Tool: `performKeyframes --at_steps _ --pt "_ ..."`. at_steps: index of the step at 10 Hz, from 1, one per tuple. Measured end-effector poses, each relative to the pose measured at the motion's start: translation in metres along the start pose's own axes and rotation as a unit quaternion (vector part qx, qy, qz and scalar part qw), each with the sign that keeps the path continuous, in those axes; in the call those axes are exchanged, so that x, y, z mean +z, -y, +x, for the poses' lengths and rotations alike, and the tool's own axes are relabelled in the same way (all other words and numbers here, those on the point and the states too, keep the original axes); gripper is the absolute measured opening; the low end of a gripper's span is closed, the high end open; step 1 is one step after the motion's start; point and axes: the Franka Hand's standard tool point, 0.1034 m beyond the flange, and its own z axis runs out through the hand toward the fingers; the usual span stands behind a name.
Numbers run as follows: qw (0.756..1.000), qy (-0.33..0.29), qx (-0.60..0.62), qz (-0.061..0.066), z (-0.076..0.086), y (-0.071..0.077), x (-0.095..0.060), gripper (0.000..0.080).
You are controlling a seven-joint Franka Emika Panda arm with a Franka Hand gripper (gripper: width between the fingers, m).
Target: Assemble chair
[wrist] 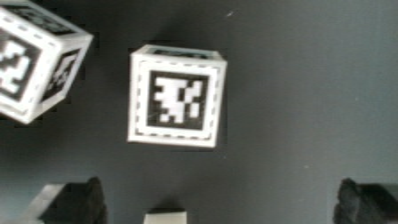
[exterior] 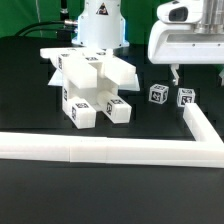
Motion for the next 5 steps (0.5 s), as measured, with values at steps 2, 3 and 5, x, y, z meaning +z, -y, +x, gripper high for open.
performKeyframes --at_steps 2,3,5 --pt "1.000 0.002 0.000 0.000 -0.001 0.000 0.000 0.0648" --pt "1.000 0.002 -0.005 -0.001 0.000 -0.002 0.001 0.0648" --pt "1.000 -0.001 -0.013 -0.004 0.001 -0.012 0.010 0.0648"
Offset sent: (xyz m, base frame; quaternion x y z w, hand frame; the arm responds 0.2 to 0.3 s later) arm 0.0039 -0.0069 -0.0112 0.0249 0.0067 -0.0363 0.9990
